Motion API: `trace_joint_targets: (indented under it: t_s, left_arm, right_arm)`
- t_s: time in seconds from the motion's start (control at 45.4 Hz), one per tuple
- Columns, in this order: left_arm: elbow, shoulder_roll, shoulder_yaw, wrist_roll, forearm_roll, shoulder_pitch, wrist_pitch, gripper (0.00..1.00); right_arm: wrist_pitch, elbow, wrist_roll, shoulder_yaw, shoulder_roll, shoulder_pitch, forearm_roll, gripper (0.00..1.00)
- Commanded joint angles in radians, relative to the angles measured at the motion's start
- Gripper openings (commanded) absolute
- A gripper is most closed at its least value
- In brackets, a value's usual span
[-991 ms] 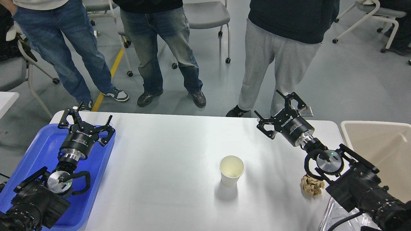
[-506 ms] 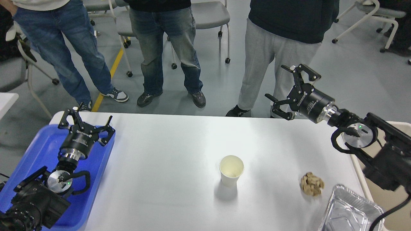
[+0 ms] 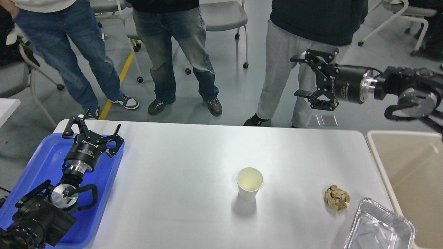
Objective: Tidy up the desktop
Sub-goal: 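Raise the right gripper and swing it over toward the white paper cup, then lower the right gripper onto the white paper cup and close on its rim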
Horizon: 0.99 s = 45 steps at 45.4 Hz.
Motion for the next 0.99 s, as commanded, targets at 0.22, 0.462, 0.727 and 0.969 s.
trace_joint_targets:
  t_s: [0.22,0.462,0.727,0.969]
  left_arm:
    - [0.0,0.001,0.0,0.0,0.0,0.0,0.0,1.0]
    - [0.0,0.001,0.0,0.0,0.0,0.0,0.0,1.0]
    - [0.0,0.001,0.0,0.0,0.0,0.0,0.0,1.0]
    - [0.0,0.001,0.0,0.0,0.0,0.0,0.0,1.0]
  right_arm:
    - [0.001,0.17,-0.067,-0.57,0.094,0.463,-0.053,1.0]
    - [0.0,0.179,-0.087,-0.663,0.264,0.502,-0.051,1.0]
    - [-0.002,0.147,-0.089,-0.724,0.479,0.496,-0.019,1.0]
    - [-0.003,0.075,-0.089,-0.762,0.615,0.418,-0.033,1.0]
